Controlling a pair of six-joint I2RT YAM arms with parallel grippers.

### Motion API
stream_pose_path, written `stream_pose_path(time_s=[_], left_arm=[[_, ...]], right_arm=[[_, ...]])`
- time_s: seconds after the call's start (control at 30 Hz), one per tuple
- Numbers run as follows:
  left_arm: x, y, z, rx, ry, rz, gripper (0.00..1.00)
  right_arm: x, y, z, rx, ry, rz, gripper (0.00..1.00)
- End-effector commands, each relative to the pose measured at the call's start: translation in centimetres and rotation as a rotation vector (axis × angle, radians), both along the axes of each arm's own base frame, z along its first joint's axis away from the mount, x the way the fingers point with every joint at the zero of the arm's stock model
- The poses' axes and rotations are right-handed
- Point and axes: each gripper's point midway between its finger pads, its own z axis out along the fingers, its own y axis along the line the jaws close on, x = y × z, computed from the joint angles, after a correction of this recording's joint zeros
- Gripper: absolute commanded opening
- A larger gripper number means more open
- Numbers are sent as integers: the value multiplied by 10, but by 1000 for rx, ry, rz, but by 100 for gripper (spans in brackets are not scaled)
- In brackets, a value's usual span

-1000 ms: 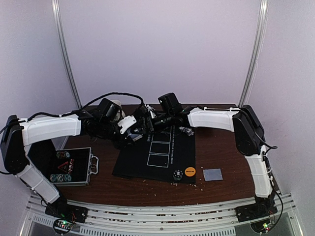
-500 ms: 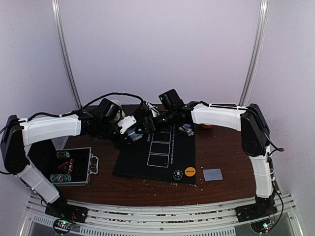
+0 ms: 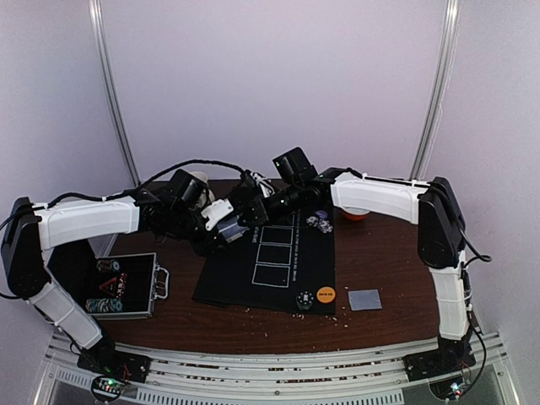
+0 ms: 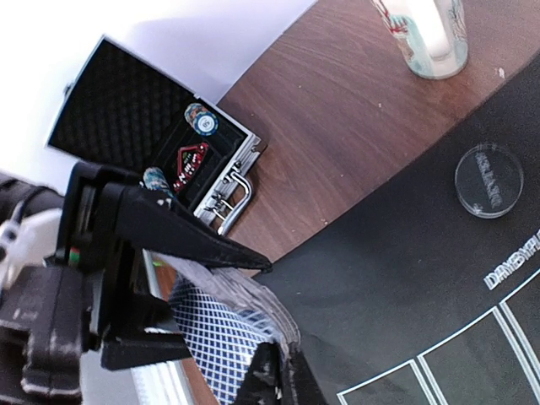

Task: Distribute texas hold em gaming equipment
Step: Pick up the poker card from the face-down deck piles, then distribute the poker card in the small blind area.

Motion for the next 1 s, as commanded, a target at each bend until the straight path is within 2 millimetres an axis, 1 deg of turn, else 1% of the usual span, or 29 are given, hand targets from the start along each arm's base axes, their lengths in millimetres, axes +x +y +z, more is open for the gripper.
stream_pose_path(time_s=[0.0,0.23,0.4,0.47,0.53,0.57,0.6,0.63,0.7,0.77,0.8,0.87,0.97], left_arm=[[3,-7,8,-33,-29,-24,46],[2,-7,8,-32,-28,-25,46],[3,-7,8,-31,-30,-22,46],[3,-7,8,-32,-31,-23,46],[2,-7,9,-33,-30,-24,46],[2,-7,9,-32,-31,-24,46],[2,-7,9,-33,-31,-23,46],[2,-7,9,-32,-30,-24,46],[3,-7,9,-34,-30,-22,46],[2,-7,9,-36,-30,-25,46],[2,-7,9,-36,-30,-25,46],[2,-8,9,-36,-29,-26,46],[2,-8,9,-36,-28,-27,46]], right_arm=[[3,-15,15,-41,-37,-45,0],[7,-30,27,-91,-74,-94,0],[9,-46,48,-94,-100,-124,0],[9,-57,60,-81,-109,-143,0],[14,-73,71,-64,-113,-182,0],[16,-83,76,-52,-113,-207,0],[18,-95,74,-49,-102,-237,0],[20,-110,80,-33,-104,-276,0],[29,-140,74,-26,-76,-373,0],[37,-171,56,-49,-46,-461,0],[37,-183,44,-62,-25,-497,0],[40,-203,23,-64,11,-555,0],[43,-221,-12,-93,50,-610,0]])
